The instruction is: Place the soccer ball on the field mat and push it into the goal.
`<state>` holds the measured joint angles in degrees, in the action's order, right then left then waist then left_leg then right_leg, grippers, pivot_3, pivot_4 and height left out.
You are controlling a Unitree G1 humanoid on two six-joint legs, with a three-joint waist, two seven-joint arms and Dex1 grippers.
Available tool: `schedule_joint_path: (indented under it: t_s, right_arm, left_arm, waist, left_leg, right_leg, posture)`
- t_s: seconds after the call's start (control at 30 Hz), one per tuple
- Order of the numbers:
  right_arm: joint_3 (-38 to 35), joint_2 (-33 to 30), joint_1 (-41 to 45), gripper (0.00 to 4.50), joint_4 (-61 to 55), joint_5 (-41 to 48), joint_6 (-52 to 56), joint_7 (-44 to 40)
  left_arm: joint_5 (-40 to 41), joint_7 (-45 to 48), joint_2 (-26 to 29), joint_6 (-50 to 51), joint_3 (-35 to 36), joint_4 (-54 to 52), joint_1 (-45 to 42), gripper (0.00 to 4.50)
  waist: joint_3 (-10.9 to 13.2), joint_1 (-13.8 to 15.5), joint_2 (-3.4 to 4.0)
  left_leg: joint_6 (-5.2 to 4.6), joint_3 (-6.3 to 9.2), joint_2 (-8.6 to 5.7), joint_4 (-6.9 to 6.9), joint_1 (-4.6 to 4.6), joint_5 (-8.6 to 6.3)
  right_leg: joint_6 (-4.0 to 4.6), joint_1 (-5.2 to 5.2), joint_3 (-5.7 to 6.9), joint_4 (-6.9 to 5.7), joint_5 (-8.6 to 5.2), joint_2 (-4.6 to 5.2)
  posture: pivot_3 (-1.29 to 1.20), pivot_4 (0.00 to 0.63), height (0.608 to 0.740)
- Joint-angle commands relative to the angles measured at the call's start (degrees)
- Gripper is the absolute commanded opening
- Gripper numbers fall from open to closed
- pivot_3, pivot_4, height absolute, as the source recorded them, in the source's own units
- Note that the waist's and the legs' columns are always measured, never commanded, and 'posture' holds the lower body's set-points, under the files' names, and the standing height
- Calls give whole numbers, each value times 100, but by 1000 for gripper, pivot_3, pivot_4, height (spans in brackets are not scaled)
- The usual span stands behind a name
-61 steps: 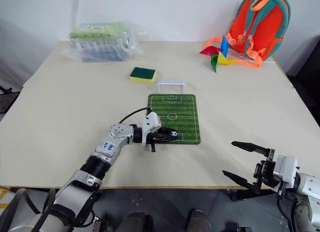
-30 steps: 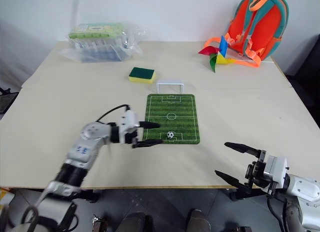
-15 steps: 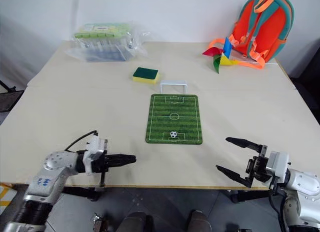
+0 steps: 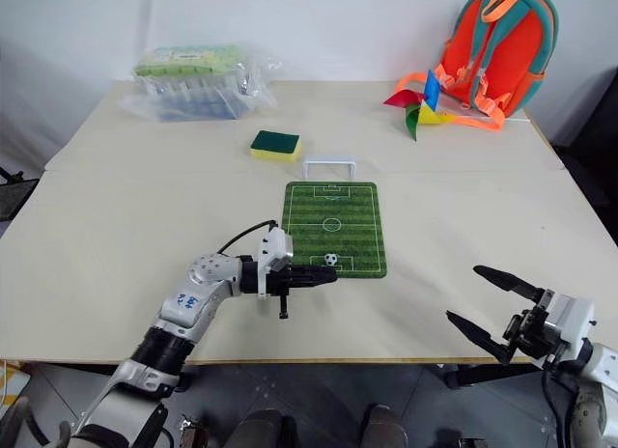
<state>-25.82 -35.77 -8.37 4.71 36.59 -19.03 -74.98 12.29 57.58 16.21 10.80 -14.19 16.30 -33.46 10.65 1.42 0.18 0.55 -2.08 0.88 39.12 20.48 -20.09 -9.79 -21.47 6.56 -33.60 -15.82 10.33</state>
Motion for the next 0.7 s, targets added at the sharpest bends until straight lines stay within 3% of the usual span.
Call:
schedule_joint_path:
  t_s: [0.03,0.27,0.4,0.53,0.7]
  right_arm:
    - [-239,101,-198,4500,-366,136,-52,207]
    - [-204,298,-418,4500,-573,54,-135,426]
    - [-238,660,-240,4500,-620,-161,-254,1223]
    - [-172,1038,-72,4500,-836,-231,-168,1925]
    - [-61,1257,72,4500,-940,-238,-66,2366]
  left_arm:
    - [-142,-26,-148,-281,3,404,-310,54]
    - [-296,-731,-734,-1109,403,1771,-1038,54]
    - [-689,-2469,-948,-2691,984,2948,-1858,54]
    - [-905,-3044,-552,-3581,1291,3527,-2213,54]
    - [-354,-2358,92,-3779,1827,3214,-1987,54]
  waist:
    - [0,7,0]
    - [1,12,-2]
    - [8,13,-13]
    - [5,-17,-8]
    - [4,-12,-6]
  left_leg:
    - [0,0,0,0,0,0]
    - [-3,0,-2,0,4,-2]
    - [-4,0,-1,0,5,-1]
    - [-4,-3,-2,-6,5,-2]
    - [-4,-4,-2,-16,8,-2]
  right_leg:
    - [0,0,0,0,0,0]
    - [-4,0,0,7,2,1]
    - [-5,-1,1,8,3,0]
    - [-6,-5,0,11,4,1]
    - [-6,-12,2,12,3,-1]
  posture:
    - [0,150,740]
    - [0,150,740]
    - [0,150,740]
    - [0,150,740]
    - [0,150,740]
